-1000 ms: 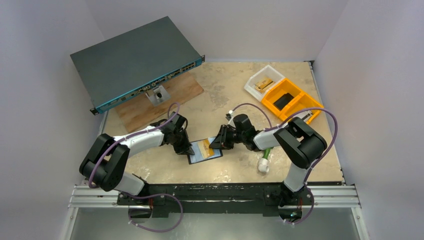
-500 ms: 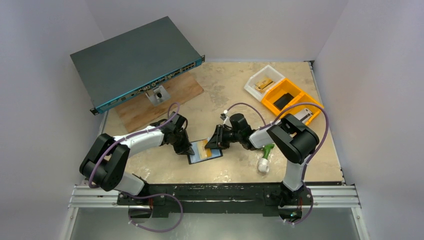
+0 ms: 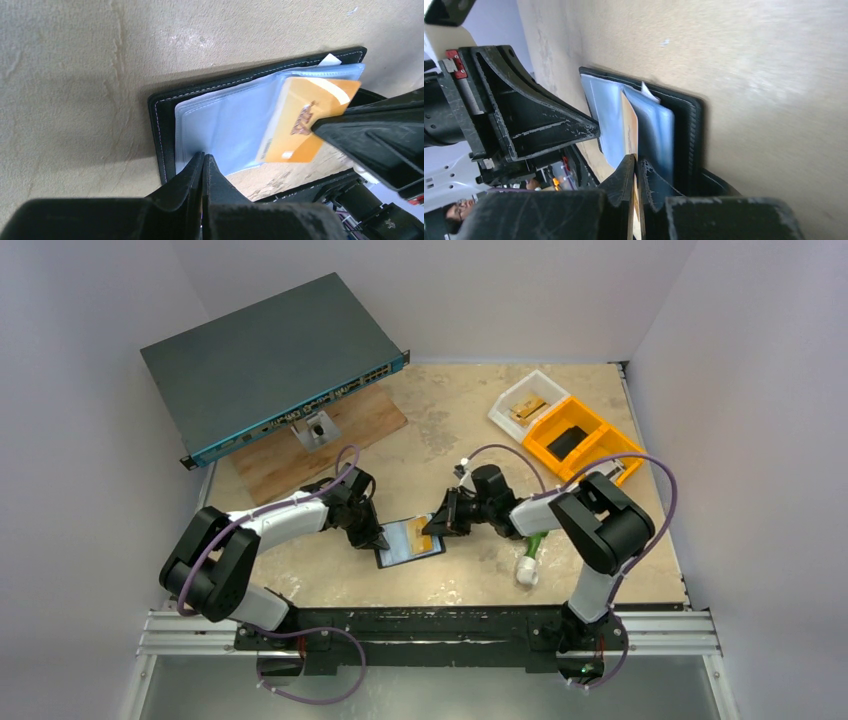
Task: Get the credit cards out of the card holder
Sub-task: Remove the credit card from the card holder, then place the credit card in the storage box.
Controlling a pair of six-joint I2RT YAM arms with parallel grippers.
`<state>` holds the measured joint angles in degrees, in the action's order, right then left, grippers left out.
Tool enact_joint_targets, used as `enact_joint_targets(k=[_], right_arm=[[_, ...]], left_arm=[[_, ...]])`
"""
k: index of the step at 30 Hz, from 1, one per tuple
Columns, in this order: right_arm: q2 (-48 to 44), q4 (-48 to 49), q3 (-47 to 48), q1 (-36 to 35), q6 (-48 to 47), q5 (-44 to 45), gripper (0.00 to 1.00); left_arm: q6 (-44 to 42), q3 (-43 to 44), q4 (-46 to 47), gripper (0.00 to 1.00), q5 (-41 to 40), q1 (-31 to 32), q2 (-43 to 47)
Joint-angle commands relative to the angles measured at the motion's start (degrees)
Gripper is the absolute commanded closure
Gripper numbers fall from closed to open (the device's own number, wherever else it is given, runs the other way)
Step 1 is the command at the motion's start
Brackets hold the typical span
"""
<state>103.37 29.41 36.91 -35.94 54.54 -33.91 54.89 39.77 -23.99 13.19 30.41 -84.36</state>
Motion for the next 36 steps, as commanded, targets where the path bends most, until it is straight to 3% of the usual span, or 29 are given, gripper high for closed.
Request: enact_joint_targets(k=[1, 14, 23, 25, 29, 36], right_arm=[[-4.7, -6.8, -1.7, 3.5, -4.4, 4.0, 1.00], [-10.8, -11.6, -0.4, 3.9, -4.9, 4.0, 1.00], [-17.4, -17.5, 1.9, 4.2, -4.9, 6.5, 1.00], [-19.0, -19.4, 2.1, 4.6, -5.0, 7.4, 1.00], [-23.4, -23.3, 1.5, 7.2, -5.4, 8.4, 1.00], [-32.9, -34.9, 3.4, 13.4, -6.7, 15.4, 1.00]], left_arm=[[-2.7, -3.0, -5.5, 1.00, -8.1, -0.3, -1.8], [-7.0, 0.1, -4.2, 0.98, -2.0, -0.2, 6.3], [-10.8, 5.8, -9.4, 0.58, 0.9, -0.2, 14.4], [-11.8, 6.8, -10.3, 0.45, 2.0, -0.2, 15.3], [-14.6, 9.2, -12.6, 0.35, 4.1, -0.3, 17.0], [-19.2, 12.8, -16.4, 0.26, 9.7, -0.3, 18.6]])
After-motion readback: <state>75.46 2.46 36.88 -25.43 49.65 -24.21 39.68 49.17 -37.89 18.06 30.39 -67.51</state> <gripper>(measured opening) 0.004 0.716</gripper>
